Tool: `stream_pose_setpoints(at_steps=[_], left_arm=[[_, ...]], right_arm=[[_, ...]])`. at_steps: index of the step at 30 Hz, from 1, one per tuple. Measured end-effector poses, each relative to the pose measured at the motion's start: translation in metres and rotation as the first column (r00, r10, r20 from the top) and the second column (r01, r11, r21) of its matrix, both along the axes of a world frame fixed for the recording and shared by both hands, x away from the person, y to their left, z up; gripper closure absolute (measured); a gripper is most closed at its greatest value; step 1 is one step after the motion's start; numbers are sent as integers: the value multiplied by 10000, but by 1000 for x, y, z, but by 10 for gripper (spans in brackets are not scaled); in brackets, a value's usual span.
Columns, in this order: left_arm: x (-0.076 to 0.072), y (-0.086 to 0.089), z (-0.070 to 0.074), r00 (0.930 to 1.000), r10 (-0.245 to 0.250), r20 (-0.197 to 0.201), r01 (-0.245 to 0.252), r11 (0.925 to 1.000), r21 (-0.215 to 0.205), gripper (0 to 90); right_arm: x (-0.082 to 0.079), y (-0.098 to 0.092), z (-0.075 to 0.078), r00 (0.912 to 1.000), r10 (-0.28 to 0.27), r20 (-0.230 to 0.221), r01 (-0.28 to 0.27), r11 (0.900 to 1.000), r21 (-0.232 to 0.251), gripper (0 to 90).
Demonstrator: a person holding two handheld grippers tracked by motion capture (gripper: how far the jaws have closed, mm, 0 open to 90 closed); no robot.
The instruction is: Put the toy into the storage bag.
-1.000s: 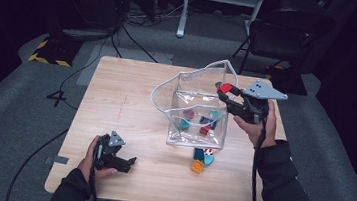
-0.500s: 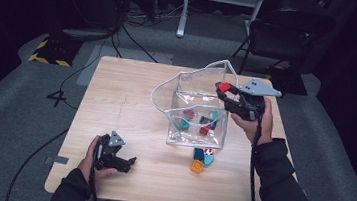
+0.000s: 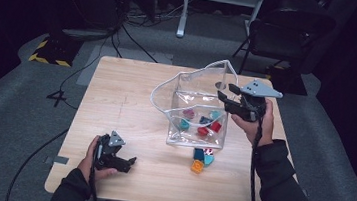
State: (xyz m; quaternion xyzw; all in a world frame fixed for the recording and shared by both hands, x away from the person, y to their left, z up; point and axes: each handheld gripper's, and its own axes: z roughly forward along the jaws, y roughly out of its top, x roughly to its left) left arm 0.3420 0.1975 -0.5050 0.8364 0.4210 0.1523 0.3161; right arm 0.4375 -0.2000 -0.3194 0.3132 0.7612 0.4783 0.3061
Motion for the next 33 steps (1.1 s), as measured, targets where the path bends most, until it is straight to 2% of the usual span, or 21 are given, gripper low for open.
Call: stream_pose_setpoints(at_steps=[8, 18, 23, 26, 33], left_arm=[[0, 0, 0, 10000, -3, -13, 3, 10000, -11, 6], [0, 0, 0, 10000, -2, 0, 2, 10000, 2, 6], [0, 0, 0, 10000, 2, -15, -2, 10000, -4, 6], [0, 0, 0, 10000, -2, -12, 2, 10000, -13, 6], [0, 0, 0, 10000, -8, 4, 8, 10000, 8, 6]], right_arm=[[-9, -14, 1, 9999, 32, 118, -34, 9999, 153, 440], [-29, -37, -5, 9992, 386, 140, -391, 9987, 338, 426], [-43, -45, -19, 9956, 935, -90, -933, 9953, 259, 390], [-51, -48, -30, 9904, 1369, -178, -1365, 9904, 221, 400], [-68, -43, -63, 9783, 1986, -593, -1998, 9797, -148, 396]])
